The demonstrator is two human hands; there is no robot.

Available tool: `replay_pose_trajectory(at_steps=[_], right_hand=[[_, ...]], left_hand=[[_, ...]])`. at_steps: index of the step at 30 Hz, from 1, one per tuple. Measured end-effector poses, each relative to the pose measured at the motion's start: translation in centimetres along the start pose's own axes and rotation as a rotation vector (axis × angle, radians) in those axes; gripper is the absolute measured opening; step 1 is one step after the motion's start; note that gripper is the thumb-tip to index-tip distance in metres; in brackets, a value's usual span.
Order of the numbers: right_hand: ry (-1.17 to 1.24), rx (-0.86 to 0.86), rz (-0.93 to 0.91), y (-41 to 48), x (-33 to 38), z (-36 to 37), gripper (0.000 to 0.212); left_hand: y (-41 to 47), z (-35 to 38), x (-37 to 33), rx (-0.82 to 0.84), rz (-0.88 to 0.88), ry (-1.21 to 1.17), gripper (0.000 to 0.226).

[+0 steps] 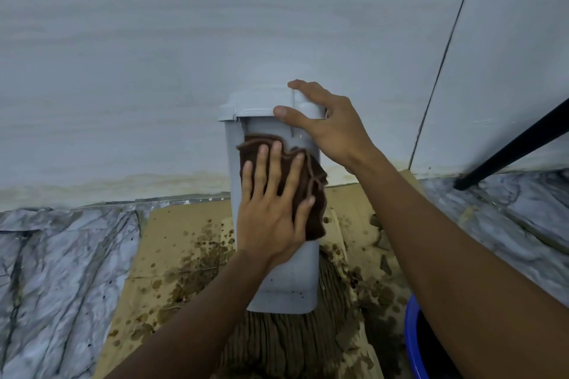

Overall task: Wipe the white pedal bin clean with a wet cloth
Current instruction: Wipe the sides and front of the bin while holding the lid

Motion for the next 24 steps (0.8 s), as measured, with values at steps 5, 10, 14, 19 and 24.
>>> replay_pose_trajectory(at_steps=[5,10,14,19,24], right_hand=[[0.032,-0.041,-0.003,0.4,-0.5,-0.6,0.052],[0.039,-0.040,-0.004,0.5,-0.7,-0.2,0.047],[0.052,-0.070,0.005,0.6,-0.7,0.0,0.047],[0.046,-0.073,-0.010,0.5,-0.4,0.3,0.043],[0.038,-0.074,0.014,0.3,-0.5,-0.5,0.043]], left_hand=[[-1.8,1.2,-0.6,0.100,0.353,0.084,0.065],[-6.9,2.9,0.4,0.175,0.610,0.125,0.069],[-3.3,1.1,1.1,0.076,0.350,0.055,0.072],[-0.7,0.5,-0.1,0.032,0.156,0.043,0.069],[-7.1,3.6,-1.7,0.158,0.520,0.111,0.065]])
Point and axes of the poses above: each hand's wrist, its own y-axis towards the middle knuckle, its own z-axis out of the palm, x = y × z, the point moved 4 cm from there along y, towards the middle knuckle, and after that the axes turned 3 degrees about x, right-handed, at the moved point
